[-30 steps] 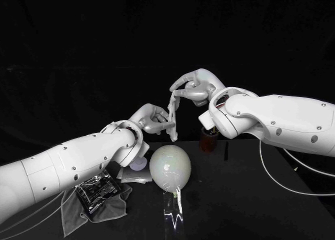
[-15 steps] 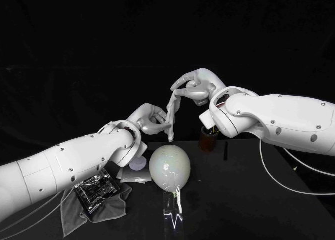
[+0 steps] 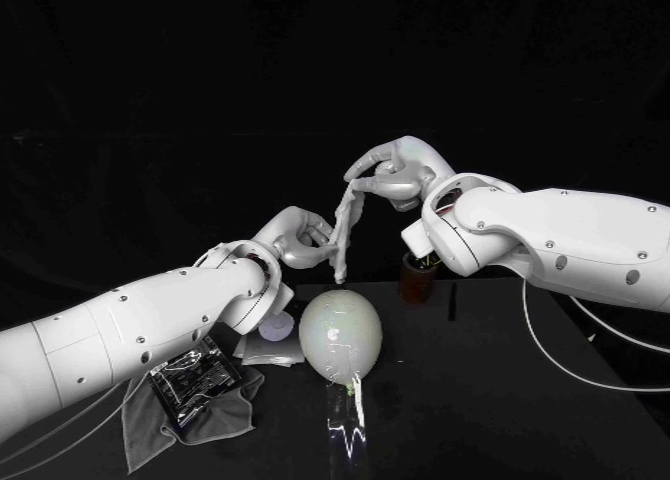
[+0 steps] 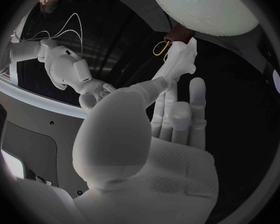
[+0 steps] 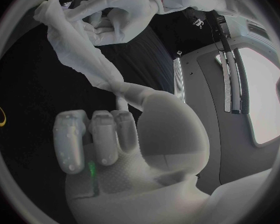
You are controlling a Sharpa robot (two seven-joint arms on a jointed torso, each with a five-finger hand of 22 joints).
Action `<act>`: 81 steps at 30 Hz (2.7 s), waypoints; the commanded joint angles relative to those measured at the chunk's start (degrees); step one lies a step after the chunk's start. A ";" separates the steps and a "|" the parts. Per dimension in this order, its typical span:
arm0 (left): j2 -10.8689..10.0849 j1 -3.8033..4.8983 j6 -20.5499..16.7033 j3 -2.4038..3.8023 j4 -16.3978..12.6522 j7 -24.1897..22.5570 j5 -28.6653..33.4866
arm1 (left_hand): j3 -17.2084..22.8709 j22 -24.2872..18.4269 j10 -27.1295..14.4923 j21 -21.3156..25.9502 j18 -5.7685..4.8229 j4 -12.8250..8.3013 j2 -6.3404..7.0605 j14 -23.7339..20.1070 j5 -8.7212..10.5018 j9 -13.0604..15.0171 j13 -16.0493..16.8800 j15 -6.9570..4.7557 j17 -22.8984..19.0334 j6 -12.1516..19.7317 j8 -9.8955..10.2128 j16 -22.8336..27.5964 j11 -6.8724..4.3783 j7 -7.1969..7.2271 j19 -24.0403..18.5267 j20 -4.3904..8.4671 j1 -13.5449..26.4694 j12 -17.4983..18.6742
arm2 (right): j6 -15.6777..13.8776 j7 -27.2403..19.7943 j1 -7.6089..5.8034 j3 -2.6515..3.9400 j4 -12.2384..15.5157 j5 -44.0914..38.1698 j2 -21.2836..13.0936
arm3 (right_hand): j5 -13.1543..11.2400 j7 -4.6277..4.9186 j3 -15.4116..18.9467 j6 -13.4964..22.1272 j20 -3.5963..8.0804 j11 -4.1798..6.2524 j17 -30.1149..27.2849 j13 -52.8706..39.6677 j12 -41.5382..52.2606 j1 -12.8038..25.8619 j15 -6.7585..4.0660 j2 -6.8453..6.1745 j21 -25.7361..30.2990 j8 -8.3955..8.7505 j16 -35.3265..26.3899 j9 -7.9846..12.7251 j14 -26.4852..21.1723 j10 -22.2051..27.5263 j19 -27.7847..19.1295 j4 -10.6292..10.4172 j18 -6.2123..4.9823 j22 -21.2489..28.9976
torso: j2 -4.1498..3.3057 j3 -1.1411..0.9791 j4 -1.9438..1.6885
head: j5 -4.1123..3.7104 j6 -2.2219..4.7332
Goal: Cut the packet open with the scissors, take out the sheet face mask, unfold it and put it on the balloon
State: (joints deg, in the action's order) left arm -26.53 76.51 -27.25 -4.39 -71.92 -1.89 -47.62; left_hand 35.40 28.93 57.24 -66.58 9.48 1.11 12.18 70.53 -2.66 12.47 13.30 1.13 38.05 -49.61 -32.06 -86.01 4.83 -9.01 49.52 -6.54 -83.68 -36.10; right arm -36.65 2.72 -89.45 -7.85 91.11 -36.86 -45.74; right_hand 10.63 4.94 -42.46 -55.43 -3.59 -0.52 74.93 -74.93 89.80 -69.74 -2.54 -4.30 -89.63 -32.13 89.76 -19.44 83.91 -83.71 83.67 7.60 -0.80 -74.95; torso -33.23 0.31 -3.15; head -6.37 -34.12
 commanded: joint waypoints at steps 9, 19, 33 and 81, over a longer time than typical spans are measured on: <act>-0.01 0.04 -1.17 0.07 -0.06 -1.66 1.96 | 4.97 0.80 -0.80 -1.65 1.08 1.12 -3.39 0.63 -0.14 0.34 0.32 -0.30 -0.42 -0.98 -1.26 0.50 -0.30 0.25 -1.27 0.12 3.63 -1.68 | 0.06 -0.17 -0.04 0.05 -0.04 -0.75 -0.19 | -0.13 0.24 0.01 -0.29 0.18 -0.12 15.07 -15.07 0.20 0.32 -0.34 0.37 -0.37 -0.23 0.24 -0.05 6.09 -6.29 6.33 0.38 0.80 -15.05 | -0.02 0.00 0.01 | 0.11 0.16; -0.11 0.04 -1.36 0.07 -0.19 -2.74 3.43 | 4.18 -0.13 -2.12 -0.27 0.98 3.45 -1.92 0.03 -0.13 0.10 -0.35 0.47 -1.43 1.22 -0.63 0.93 0.54 -0.58 -1.82 -0.56 7.53 -0.76 | 0.12 -0.10 -0.04 0.05 -0.30 -0.75 -0.26 | -0.13 0.24 0.01 -0.29 0.18 -0.12 15.07 -15.07 0.20 0.32 -0.34 0.37 -0.37 -0.23 0.24 -0.05 6.09 -6.29 6.33 0.38 0.80 -15.05 | 0.00 0.01 -0.01 | 0.13 0.35; -0.16 0.04 -1.32 0.07 -0.27 -4.45 5.22 | 3.40 -1.41 -2.64 1.56 1.05 4.39 -0.80 -2.63 -0.14 -0.33 -1.49 1.09 -6.63 2.39 0.21 2.27 1.15 -1.15 -1.94 -1.29 8.54 0.71 | 0.29 -0.01 -0.04 0.04 -0.66 -0.67 -0.17 | -0.13 0.24 0.01 -0.29 0.18 -0.12 15.07 -15.07 0.20 0.32 -0.34 0.37 -0.37 -0.23 0.24 -0.05 6.09 -6.29 6.33 0.38 0.80 -15.05 | 0.01 0.00 0.01 | 0.10 0.30; -3.59 1.23 7.48 0.94 -0.32 -8.48 13.43 | 2.04 -2.08 6.98 1.61 0.95 2.69 -8.22 -1.45 -0.04 1.15 -4.77 -1.03 -5.13 -2.14 -1.85 2.48 -1.37 1.74 -0.99 0.37 7.40 6.04 | 3.09 0.82 2.54 -0.80 -3.79 -2.78 -1.48 | 0.01 0.25 0.04 -0.29 0.17 -0.13 15.07 -15.07 0.20 0.46 -0.33 0.31 -0.37 -0.35 0.24 -0.05 6.09 -6.29 6.33 0.41 0.80 -15.05 | 0.08 -0.06 0.10 | 0.14 -0.20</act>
State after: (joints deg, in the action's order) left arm -30.14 77.47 -23.02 -3.58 -72.32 -9.88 -35.25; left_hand 37.47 26.90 63.62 -65.17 9.69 3.56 4.43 69.47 -2.51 12.69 8.61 0.11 32.83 -51.94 -33.48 -83.69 3.57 -7.26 48.82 -6.05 -75.93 -30.41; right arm -34.73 3.79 -87.00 -8.66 87.43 -37.72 -47.22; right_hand 10.63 4.94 -42.46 -55.43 -3.60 -0.52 74.91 -74.92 89.69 -69.74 -2.54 -4.30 -89.59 -32.33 89.80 -19.43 83.91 -83.70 83.66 7.59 -0.81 -74.94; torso -33.19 0.26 -3.11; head -6.27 -34.28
